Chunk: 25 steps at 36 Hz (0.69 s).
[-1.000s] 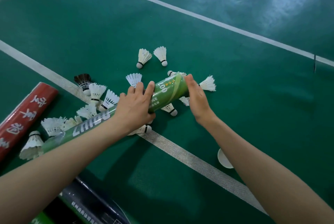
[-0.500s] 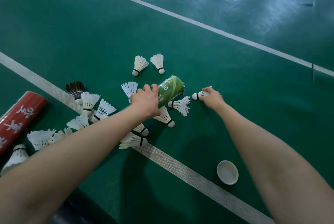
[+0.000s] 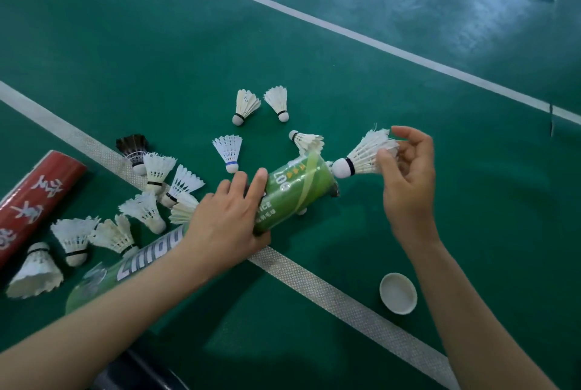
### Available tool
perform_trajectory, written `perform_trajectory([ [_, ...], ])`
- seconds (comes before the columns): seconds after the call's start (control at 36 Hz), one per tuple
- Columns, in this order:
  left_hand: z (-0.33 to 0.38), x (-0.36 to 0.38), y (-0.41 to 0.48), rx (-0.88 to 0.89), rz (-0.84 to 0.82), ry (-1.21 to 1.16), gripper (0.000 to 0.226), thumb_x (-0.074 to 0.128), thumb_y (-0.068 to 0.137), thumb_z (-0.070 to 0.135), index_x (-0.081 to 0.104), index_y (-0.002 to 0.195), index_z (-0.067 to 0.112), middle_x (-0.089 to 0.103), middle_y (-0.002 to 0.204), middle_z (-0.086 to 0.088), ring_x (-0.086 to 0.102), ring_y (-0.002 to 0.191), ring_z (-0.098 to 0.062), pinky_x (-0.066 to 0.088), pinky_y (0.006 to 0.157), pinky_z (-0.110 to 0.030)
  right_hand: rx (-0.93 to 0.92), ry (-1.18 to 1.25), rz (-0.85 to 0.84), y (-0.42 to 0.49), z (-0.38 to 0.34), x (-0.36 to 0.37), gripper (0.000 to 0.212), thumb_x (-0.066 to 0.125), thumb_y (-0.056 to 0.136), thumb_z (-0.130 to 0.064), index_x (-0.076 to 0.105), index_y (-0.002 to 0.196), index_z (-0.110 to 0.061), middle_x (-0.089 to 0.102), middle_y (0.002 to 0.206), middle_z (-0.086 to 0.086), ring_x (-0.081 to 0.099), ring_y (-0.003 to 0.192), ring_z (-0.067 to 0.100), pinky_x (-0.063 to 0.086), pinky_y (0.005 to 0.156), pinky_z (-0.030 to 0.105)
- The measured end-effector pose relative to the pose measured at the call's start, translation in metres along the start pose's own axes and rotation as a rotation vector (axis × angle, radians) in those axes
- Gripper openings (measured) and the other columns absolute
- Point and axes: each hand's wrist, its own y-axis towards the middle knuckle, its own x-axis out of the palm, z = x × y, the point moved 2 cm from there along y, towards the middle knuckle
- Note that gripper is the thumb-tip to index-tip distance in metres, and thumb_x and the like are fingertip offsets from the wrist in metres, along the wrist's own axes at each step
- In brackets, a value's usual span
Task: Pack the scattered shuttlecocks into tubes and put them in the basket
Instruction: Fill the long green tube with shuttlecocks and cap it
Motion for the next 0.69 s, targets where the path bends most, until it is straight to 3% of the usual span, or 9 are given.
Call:
perform_trajectory([
  [0.14, 0.006, -0.001, -0.021, 0.058, 0.081, 0.022, 0.095, 0.07, 0.061, 0.048, 0.019, 0.135, 0.018, 0.05, 0.101, -0.007, 0.056, 0.082, -0.027, 0.044, 0.057, -0.034, 0.015, 0.002, -0.112, -0.016, -0.007, 0.001, 0.026, 0.051, 0.095, -0.003, 0.05, 0.111, -0.024, 0.046, 0.078, -0.01, 0.043, 0.065, 0.003, 0.039, 0.061, 0.016],
  [0.25, 0.011, -0.007, -0.026, 0.044, 0.059, 0.035, 0.093, 0.061, 0.072, 0.052, 0.001, 0.135, 0.022, 0.042, 0.114, -0.004, 0.05, 0.096, -0.024, 0.043, 0.071, -0.033, 0.03, -0.012, -0.253, -0.034, -0.008, 0.012, 0.024, 0.042, 0.098, -0.001, 0.053, 0.108, -0.02, 0.047, 0.071, -0.016, 0.035, 0.056, 0.01, 0.032, 0.051, 0.019],
  [0.36, 0.01, -0.009, -0.028, 0.049, 0.077, 0.068, 0.091, 0.061, 0.073, 0.052, 0.0, 0.135, 0.024, 0.042, 0.116, -0.004, 0.048, 0.098, -0.023, 0.042, 0.074, -0.034, 0.075, 0.031, -0.17, -0.048, -0.008, 0.019, 0.017, 0.038, 0.101, -0.01, 0.054, 0.101, -0.018, 0.045, 0.065, -0.017, 0.037, 0.057, 0.005, 0.036, 0.054, 0.017],
  [0.42, 0.013, -0.009, -0.025, 0.064, 0.08, 0.08, 0.091, 0.061, 0.072, 0.051, 0.002, 0.136, 0.024, 0.042, 0.116, -0.005, 0.048, 0.097, -0.024, 0.043, 0.076, -0.035, 0.044, 0.042, -0.167, -0.055, -0.012, 0.024, 0.012, 0.04, 0.101, -0.018, 0.052, 0.099, -0.019, 0.051, 0.067, -0.015, 0.043, 0.059, 0.008, 0.041, 0.056, 0.023],
  [0.47, 0.016, -0.011, -0.021, 0.081, 0.075, 0.082, 0.09, 0.061, 0.074, 0.049, 0.001, 0.136, 0.024, 0.039, 0.119, -0.005, 0.045, 0.1, -0.024, 0.044, 0.082, -0.037, 0.006, 0.017, -0.222, -0.062, -0.015, 0.031, 0.01, 0.041, 0.099, -0.025, 0.049, 0.101, -0.02, 0.06, 0.074, -0.005, 0.05, 0.062, 0.023, 0.045, 0.058, 0.035],
  [0.53, 0.016, -0.014, -0.017, 0.087, 0.069, 0.078, 0.089, 0.061, 0.076, 0.048, -0.001, 0.135, 0.025, 0.036, 0.124, -0.006, 0.044, 0.104, -0.025, 0.043, 0.087, -0.038, 0.011, 0.008, -0.262, -0.064, -0.016, 0.034, 0.012, 0.041, 0.098, -0.029, 0.047, 0.103, -0.019, 0.061, 0.076, 0.011, 0.053, 0.063, 0.028, 0.046, 0.058, 0.043],
  [0.58, 0.014, -0.016, -0.015, 0.078, 0.069, 0.088, 0.09, 0.062, 0.076, 0.049, -0.002, 0.134, 0.026, 0.034, 0.127, -0.006, 0.042, 0.107, -0.025, 0.041, 0.088, -0.038, 0.074, 0.08, -0.285, -0.059, -0.014, 0.034, 0.016, 0.04, 0.096, -0.033, 0.049, 0.105, -0.022, 0.06, 0.076, 0.008, 0.054, 0.067, 0.021, 0.048, 0.064, 0.041],
  [0.69, 0.007, -0.019, -0.012, 0.022, 0.019, 0.143, 0.092, 0.064, 0.075, 0.051, 0.003, 0.139, 0.027, 0.031, 0.124, -0.006, 0.039, 0.109, -0.025, 0.038, 0.087, -0.039, 0.176, 0.165, -0.245, -0.039, 0.002, 0.034, 0.019, 0.034, 0.103, -0.029, 0.049, 0.115, -0.025, 0.064, 0.074, -0.008, 0.059, 0.07, 0.008, 0.05, 0.069, 0.023],
])
